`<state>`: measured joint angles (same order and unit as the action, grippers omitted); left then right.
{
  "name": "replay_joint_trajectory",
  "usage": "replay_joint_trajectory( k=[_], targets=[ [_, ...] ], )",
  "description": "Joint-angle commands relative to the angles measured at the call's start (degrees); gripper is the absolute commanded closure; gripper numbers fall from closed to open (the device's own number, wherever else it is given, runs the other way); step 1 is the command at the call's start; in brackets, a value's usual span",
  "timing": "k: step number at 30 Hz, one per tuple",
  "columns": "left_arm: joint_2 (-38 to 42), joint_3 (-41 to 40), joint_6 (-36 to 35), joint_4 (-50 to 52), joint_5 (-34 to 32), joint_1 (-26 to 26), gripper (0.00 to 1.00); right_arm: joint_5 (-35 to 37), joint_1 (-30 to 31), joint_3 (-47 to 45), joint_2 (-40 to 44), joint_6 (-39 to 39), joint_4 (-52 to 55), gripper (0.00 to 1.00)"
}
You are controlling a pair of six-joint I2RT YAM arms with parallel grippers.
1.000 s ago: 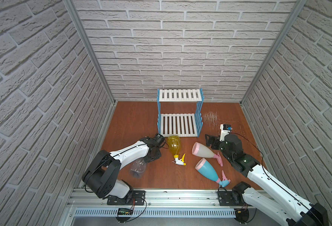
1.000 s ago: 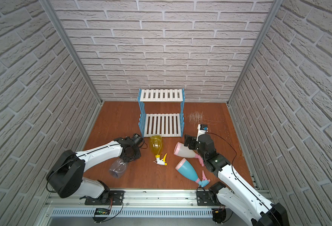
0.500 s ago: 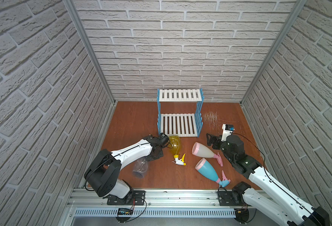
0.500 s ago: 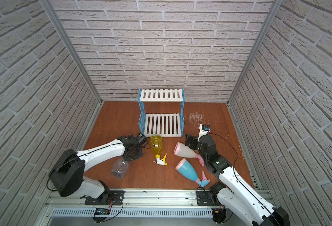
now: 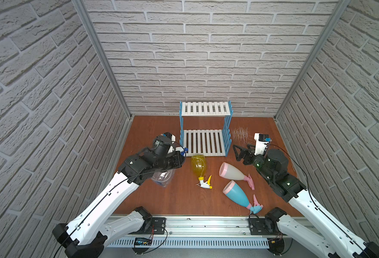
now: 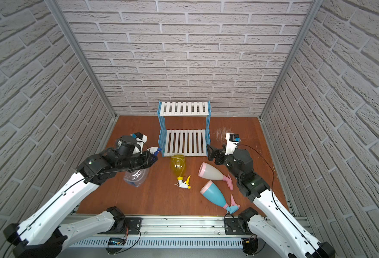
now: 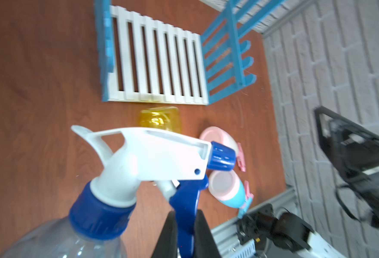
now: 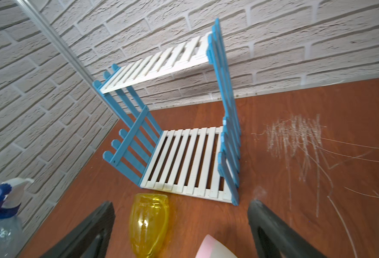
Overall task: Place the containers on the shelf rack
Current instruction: 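Pick up a container from the center of the board.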
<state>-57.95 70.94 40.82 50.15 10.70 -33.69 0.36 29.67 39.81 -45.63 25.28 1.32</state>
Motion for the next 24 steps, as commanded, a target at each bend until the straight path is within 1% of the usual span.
replay_joint_trajectory(
  k=[1,4,6,9,11,14,16,18,24],
  targets=[
    [-2.17,2.73,-6.82,-1.02,20.08,2.76,1.00,-8.03,0.06,1.75,-0.97,-0.07,-5.68,0.02],
    [-5.57,6.71,-11.16,0.09,29.63,4.23,1.00,-11.92,-0.84,1.01,-0.74,-0.14,-6.54,0.02],
    [-7.90,9.83,-14.40,2.45,35.00,5.15,1.00,-18.59,-1.79,0.70,-0.65,-1.88,-8.05,0.02],
    [-10.77,13.61,-18.23,4.08,44.60,6.44,1.00,-25.93,-2.11,0.14,-0.36,-8.91,-8.48,0.04],
    [-12.41,15.50,-20.84,5.89,48.75,6.70,1.00,-29.08,-2.09,-1.27,0.68,-13.67,-10.27,0.04],
    [-13.77,17.36,-23.75,7.60,54.58,6.71,1.00,-37.66,-2.07,-2.42,2.15,-19.23,-14.64,0.04],
    [-14.03,17.76,-24.49,7.79,57.31,6.67,1.00,-42.18,-2.02,-0.62,1.94,-21.58,-14.33,0.05],
    [-13.96,18.40,-26.51,9.49,58.09,6.52,1.00,-46.96,-2.07,2.52,0.41,-22.94,-12.36,0.06],
    [-15.47,19.36,-27.94,11.76,61.55,4.12,1.00,-56.22,-1.75,8.18,-6.02,-20.07,-18.37,0.13]
  ],
)
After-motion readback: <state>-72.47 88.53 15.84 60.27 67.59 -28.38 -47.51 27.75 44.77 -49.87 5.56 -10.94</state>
